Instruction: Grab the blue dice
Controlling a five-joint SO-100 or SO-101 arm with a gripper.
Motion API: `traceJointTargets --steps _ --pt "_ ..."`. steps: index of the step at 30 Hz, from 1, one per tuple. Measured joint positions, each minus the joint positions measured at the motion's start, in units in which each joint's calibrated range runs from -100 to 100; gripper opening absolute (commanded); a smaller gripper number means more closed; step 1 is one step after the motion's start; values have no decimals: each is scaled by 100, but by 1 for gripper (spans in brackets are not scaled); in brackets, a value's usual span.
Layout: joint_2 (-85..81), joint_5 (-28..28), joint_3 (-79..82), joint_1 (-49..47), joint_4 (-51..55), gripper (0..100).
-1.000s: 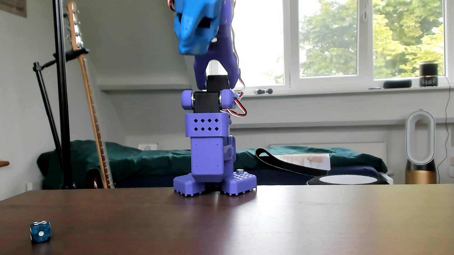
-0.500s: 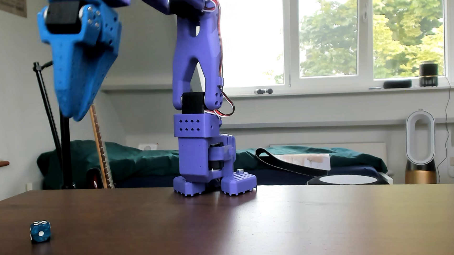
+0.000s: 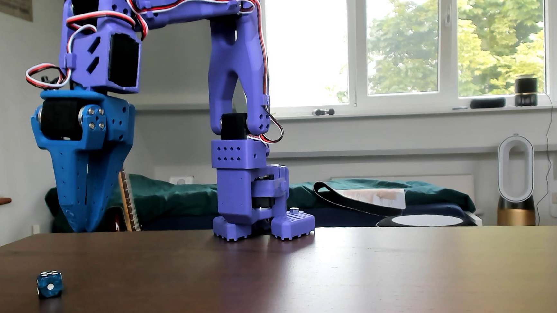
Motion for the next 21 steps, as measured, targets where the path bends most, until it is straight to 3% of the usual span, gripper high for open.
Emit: traceJointTargets --steps 9,21 --pt "0 157 27 0 -130 22" --pt "0 424 404 309 -217 20"
